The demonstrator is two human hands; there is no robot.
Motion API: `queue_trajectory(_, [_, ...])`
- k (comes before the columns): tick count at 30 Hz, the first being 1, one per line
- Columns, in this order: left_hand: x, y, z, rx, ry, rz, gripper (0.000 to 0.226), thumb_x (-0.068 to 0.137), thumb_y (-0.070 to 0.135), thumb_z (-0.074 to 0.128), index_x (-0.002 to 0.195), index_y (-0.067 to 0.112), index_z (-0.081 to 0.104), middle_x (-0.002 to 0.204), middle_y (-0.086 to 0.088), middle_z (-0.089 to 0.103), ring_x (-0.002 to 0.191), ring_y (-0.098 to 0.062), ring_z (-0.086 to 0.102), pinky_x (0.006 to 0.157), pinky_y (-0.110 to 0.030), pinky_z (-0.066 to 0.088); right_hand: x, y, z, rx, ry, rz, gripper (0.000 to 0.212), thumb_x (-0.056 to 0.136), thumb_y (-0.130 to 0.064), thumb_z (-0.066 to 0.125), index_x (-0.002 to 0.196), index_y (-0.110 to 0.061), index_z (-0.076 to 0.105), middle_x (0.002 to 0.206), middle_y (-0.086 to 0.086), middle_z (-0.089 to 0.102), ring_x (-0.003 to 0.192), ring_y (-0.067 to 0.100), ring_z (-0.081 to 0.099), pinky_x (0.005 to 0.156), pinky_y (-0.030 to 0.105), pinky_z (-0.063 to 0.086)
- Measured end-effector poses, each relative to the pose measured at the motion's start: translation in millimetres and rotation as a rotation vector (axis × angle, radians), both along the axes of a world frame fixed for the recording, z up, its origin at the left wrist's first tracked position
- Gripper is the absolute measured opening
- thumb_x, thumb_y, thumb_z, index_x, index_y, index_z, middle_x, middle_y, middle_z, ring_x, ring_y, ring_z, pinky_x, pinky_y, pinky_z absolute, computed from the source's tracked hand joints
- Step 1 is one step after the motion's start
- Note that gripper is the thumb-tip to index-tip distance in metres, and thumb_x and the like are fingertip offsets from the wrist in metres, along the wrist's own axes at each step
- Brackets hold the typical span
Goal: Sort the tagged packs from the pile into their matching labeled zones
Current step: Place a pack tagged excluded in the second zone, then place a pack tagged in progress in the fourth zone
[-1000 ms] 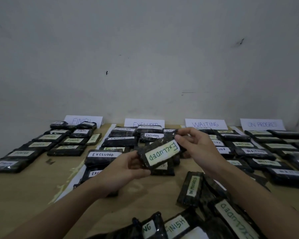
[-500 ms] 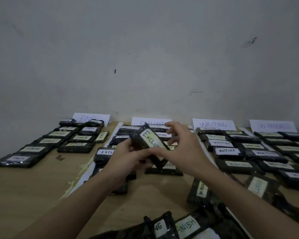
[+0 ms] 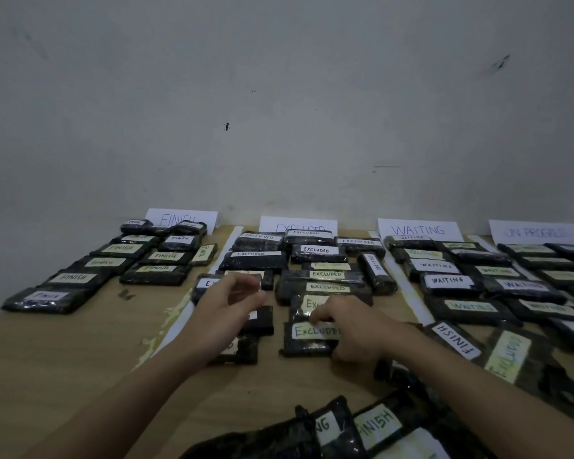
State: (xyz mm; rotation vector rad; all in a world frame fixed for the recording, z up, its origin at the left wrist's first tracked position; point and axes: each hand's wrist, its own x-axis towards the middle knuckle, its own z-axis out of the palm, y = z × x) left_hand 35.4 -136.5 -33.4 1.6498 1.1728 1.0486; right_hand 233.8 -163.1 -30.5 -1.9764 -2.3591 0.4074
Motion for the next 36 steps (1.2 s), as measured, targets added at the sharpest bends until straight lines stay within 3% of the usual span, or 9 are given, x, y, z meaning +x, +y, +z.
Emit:
queue_trajectory(5, [9.9,-1.9,-7.9,0.086,0.086,-0.13,0.013,0.088,0.016,0.06,0.099,0.023,0.06,0.102,0.01,0.064,0.097,0.002,0.059,0.079,-0.014,0.047,14.3,-2.3,10.2,0.006,0.004,0.04,0.066,0.075,-0.024,0.076,0.134,-0.025,0.047,0.131,-0.001,0.043,0.122,0.018,0.04,0.098,0.028,0.036])
queue_trajectory(8, [24.2,-5.7,-9.7,0.163,0.167,-0.249,0.015,0.088,0.017,0.06,0.099,0.027,0.059,0.103,0.012,0.063,0.092,0.005,0.058,0.074,-0.011,0.046,43.5,-17.0,22.6,0.035,0.077,0.051,0.051,0.08,-0.006,0.064,0.123,-0.032,0.057,0.128,-0.008,0.048,0.121,0.012,0.042,0.101,0.03,0.038])
queue_trajectory(13, [51.3,-11.6,-12.0,0.192,0.209,-0.402,0.015,0.088,0.017,0.06,0.102,0.023,0.06,0.105,0.014,0.062,0.098,0.008,0.056,0.078,-0.006,0.043,73.3,-45.6,27.9,-0.153,-0.141,0.117,0.074,0.075,0.013,0.046,0.132,-0.034,0.049,0.145,-0.011,0.034,0.135,0.01,0.027,0.111,0.036,0.03])
queue_trajectory(18, [69.0,-15.0,-10.9,0.188,0.274,-0.433,0.018,0.088,0.021,0.06,0.106,0.024,0.059,0.107,0.014,0.062,0.102,0.008,0.055,0.082,-0.009,0.044,78.6,-49.1,13.1,-0.092,-0.105,0.127,0.063,0.074,0.007,0.05,0.126,-0.029,0.056,0.135,-0.007,0.045,0.127,0.013,0.038,0.106,0.034,0.036])
queue_trajectory(21, [74.4,-17.2,-8.0,0.123,0.313,-0.424,0.022,0.086,0.03,0.062,0.107,0.022,0.059,0.104,0.009,0.062,0.098,0.001,0.058,0.076,-0.012,0.046,81.1,-48.9,16.9,0.036,-0.049,0.103,0.048,0.076,-0.01,0.066,0.119,-0.03,0.058,0.121,-0.009,0.046,0.112,0.008,0.041,0.097,0.029,0.04])
queue_trajectory(24, [79.4,-20.3,-4.6,-0.061,0.205,-0.411,0.024,0.084,0.035,0.063,0.104,0.022,0.059,0.101,0.004,0.066,0.093,-0.01,0.064,0.064,-0.017,0.048,76.4,-49.0,18.2,0.301,0.098,0.062,0.046,0.069,-0.03,0.077,0.109,-0.034,0.056,0.105,-0.016,0.042,0.095,0.001,0.044,0.084,0.024,0.044])
queue_trajectory(28, [77.7,-17.9,3.0,-0.209,-0.084,-0.404,0.013,0.089,0.016,0.059,0.1,0.013,0.064,0.096,-0.004,0.072,0.086,-0.018,0.069,0.062,-0.022,0.051,71.7,-46.8,15.4,0.586,0.272,0.076,0.063,0.061,-0.035,0.084,0.119,-0.026,0.06,0.105,-0.012,0.048,0.095,0.005,0.049,0.083,0.025,0.047])
queue_trajectory(32, [70.0,-11.3,11.1,-0.192,-0.168,-0.386,0.015,0.09,0.015,0.055,0.101,0.01,0.065,0.091,-0.004,0.073,0.082,-0.016,0.068,0.066,-0.019,0.052,71.0,-47.3,15.1,0.663,0.379,0.062,0.065,0.062,-0.028,0.085,0.122,-0.023,0.059,0.107,-0.013,0.052,0.099,0.001,0.051,0.087,0.02,0.046])
queue_trajectory(36, [70.7,-12.8,15.1,-0.196,-0.184,-0.391,0.019,0.09,0.015,0.055,0.104,0.009,0.065,0.1,-0.008,0.072,0.09,-0.02,0.068,0.082,-0.03,0.053,70.5,-51.0,14.9,0.671,0.374,0.031,0.061,0.068,-0.027,0.082,0.124,-0.021,0.058,0.109,-0.015,0.051,0.102,0.002,0.05,0.09,0.023,0.046])
